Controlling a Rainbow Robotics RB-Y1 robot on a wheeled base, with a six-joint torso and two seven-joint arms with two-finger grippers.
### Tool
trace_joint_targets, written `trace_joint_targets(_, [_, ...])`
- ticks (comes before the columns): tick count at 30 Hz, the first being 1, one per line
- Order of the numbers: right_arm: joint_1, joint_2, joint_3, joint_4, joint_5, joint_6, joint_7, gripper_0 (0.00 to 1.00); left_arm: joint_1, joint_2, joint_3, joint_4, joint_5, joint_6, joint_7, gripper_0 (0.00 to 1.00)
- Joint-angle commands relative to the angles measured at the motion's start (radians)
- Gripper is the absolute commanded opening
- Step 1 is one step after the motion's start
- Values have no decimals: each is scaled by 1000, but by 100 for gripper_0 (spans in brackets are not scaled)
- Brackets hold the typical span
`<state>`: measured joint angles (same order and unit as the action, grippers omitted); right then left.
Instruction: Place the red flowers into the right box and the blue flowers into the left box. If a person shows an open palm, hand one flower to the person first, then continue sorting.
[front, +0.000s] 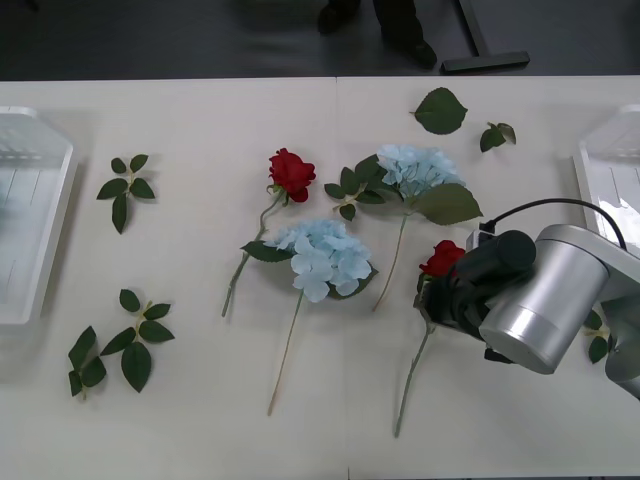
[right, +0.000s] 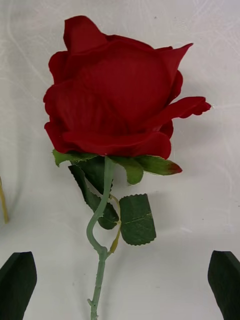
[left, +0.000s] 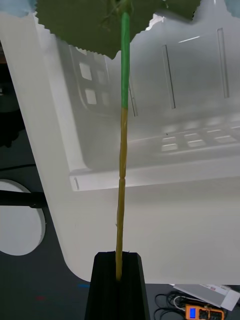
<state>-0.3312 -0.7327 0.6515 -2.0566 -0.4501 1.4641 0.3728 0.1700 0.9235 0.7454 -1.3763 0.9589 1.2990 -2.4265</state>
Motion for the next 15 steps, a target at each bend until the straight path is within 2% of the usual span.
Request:
trace_joint_targets(1, [-6,78,10,38,36,10,5,100,25,61,-58,-1,-52,-58,34,2])
trace_joint_targets(2, [-14,84,14,50,39,9,6,100,25,61,-63,-1,-54,-63,34,5])
trace_joint_targets(3, [-28,95,28,78,48,9,8,100,25,61,-69,-1,-55,-78,35,15])
trace_joint_targets(7, [-65,113,80,142,77,-8,1,100,25,61,-81,0,-61,-96,34,37])
trace_joint_targets(10, [-74,128,91,182,87,-36,-3,100,25,61,-86,-1,-55,-113,34,70])
trace_joint_targets(12, [-75,134,92,202,87,-50,0,100,25,61,-84,-1,-45,-112,34,85])
trace_joint_targets(15, [-77,145,92,224,90,-62,6,100,23,61,-80,-3,4,-90,30,97])
